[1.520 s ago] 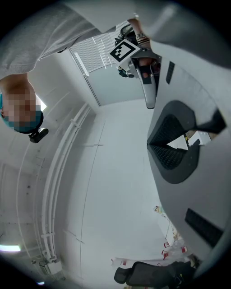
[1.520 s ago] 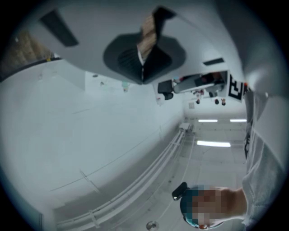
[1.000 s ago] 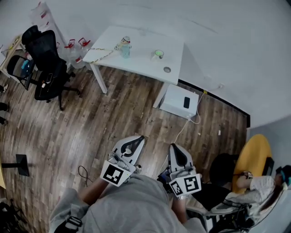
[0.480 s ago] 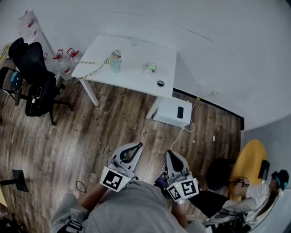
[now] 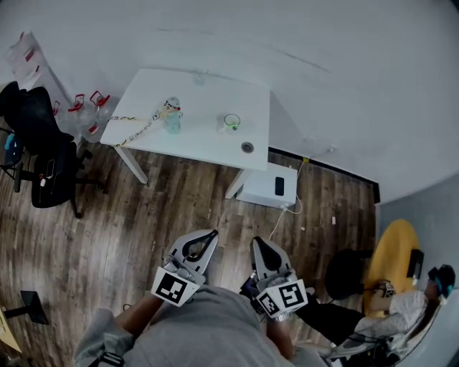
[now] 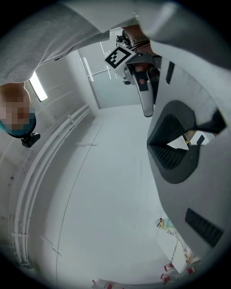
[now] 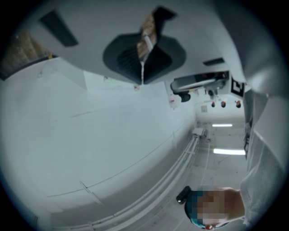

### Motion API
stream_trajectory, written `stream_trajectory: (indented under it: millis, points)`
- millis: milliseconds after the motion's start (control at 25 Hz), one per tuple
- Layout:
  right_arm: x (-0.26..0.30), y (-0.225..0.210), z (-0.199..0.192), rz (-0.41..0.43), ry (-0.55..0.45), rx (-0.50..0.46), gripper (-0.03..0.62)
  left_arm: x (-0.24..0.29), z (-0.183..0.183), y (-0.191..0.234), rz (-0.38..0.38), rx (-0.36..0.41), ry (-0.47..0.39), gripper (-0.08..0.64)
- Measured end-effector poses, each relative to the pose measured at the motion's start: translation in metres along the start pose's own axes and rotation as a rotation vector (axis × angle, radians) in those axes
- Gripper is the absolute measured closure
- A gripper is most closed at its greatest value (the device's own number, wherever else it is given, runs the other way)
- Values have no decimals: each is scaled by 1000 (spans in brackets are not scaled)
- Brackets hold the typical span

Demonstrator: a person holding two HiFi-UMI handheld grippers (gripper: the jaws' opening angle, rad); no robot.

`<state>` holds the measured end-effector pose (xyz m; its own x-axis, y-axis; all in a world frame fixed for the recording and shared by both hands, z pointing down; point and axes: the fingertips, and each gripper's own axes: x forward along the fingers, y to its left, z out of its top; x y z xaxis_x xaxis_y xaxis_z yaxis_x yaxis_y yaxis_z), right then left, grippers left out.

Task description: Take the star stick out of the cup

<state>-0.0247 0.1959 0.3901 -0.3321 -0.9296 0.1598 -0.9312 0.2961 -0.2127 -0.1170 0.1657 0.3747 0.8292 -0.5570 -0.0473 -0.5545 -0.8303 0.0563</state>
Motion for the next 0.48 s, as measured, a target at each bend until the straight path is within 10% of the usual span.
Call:
stream_trajectory:
  millis: [480]
  points:
    - [42, -5, 3, -34, 6, 26, 557, 16, -6, 48, -7, -29, 14, 526]
